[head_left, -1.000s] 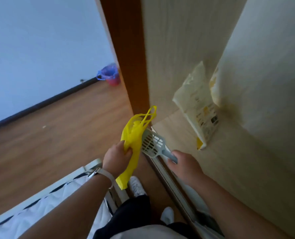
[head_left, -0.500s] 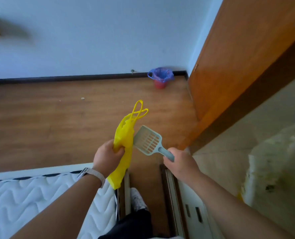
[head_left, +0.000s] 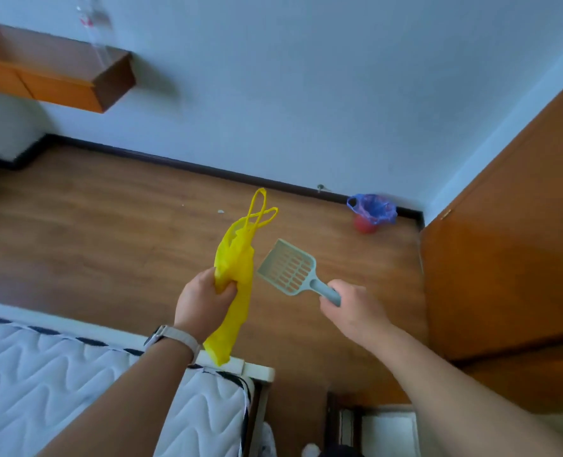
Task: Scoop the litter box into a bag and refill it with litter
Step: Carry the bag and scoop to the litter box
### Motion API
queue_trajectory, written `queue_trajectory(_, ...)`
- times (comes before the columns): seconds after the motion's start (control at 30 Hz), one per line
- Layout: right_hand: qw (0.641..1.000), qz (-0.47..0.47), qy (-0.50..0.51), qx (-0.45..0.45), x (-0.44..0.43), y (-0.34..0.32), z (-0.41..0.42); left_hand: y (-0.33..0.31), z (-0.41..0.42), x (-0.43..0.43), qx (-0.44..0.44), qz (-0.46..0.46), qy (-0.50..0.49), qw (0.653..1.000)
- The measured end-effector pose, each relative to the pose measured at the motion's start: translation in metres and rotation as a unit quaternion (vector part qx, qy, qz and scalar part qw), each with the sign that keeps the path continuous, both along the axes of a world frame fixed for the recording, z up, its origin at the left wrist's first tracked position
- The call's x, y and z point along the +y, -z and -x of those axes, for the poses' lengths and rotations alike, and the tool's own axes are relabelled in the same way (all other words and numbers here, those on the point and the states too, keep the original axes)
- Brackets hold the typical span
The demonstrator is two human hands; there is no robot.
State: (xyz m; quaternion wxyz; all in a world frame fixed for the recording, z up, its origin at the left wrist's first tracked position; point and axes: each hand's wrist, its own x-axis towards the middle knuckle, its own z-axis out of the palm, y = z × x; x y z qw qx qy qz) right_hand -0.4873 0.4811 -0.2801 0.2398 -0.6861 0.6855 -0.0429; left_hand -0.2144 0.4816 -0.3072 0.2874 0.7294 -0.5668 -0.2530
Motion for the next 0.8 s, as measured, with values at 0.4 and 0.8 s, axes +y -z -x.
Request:
queue_trajectory(0.4,0.983,0.020,-0.169,-0.071,-0.135,-0.003,-0.073,-0.011,-0.058,-0.038,-0.020,0.021,-0.167,0.985)
queue_trajectory(0.8,0.956,-0.048,-0.263,-0.122,-0.382,0.033,-0.075,-0.013,-0.041,-0.203,-0.057,-0.025,-0.288,0.956)
